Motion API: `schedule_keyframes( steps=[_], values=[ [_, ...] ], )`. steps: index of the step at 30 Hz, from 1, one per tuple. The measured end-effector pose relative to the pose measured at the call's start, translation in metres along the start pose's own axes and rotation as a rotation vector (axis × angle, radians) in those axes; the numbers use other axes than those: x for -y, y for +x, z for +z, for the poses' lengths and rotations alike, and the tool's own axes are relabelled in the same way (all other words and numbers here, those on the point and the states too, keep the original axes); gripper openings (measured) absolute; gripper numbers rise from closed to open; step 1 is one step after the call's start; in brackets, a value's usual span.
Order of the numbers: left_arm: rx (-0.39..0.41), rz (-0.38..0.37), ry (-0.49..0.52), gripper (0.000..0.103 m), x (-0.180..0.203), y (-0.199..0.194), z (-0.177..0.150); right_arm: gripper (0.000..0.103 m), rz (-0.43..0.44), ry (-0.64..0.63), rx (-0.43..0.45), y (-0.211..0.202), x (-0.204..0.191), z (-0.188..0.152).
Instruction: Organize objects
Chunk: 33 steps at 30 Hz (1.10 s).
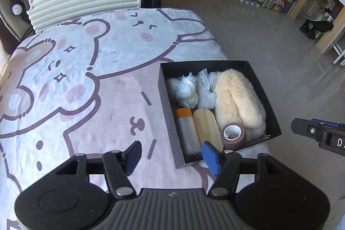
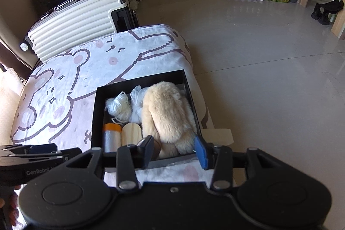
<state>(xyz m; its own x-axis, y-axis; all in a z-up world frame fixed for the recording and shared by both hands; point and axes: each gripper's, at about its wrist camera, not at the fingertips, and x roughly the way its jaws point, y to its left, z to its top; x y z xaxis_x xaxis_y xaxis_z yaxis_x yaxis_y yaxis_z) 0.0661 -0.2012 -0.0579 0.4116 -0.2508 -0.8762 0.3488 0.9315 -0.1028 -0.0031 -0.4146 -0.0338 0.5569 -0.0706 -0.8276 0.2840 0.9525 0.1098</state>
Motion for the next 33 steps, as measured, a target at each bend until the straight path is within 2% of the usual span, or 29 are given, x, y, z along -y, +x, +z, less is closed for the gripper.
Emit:
schedule_keyframes(
  steps=[2,5,13,20,22,33],
  values=[
    [0.008,0.011,-0.002,0.074,-0.002,-0.006,-0.003,0.048,-0.013,-0.011,0.002,-0.003,-0.001,-0.002],
    [0.017,0.025,-0.013,0.081,-0.006,-0.013,-0.005,0.056,-0.034,-0.038,0.007,-0.008,-0.005,-0.005],
    [0.044,0.045,-0.024,0.092,-0.010,-0.030,-0.008,0.077,-0.106,-0.076,0.027,-0.024,-0.009,-0.009],
    [0.062,0.067,-0.003,0.102,-0.011,-0.040,-0.012,0.088,-0.149,-0.053,0.012,-0.031,0.000,-0.019],
    [0.053,0.068,0.006,0.103,-0.011,-0.041,-0.014,0.096,-0.142,-0.038,0.013,-0.033,0.002,-0.021],
    [0.059,0.095,0.010,0.103,-0.011,-0.046,-0.018,0.103,-0.162,-0.029,0.020,-0.040,0.002,-0.031]
  ],
)
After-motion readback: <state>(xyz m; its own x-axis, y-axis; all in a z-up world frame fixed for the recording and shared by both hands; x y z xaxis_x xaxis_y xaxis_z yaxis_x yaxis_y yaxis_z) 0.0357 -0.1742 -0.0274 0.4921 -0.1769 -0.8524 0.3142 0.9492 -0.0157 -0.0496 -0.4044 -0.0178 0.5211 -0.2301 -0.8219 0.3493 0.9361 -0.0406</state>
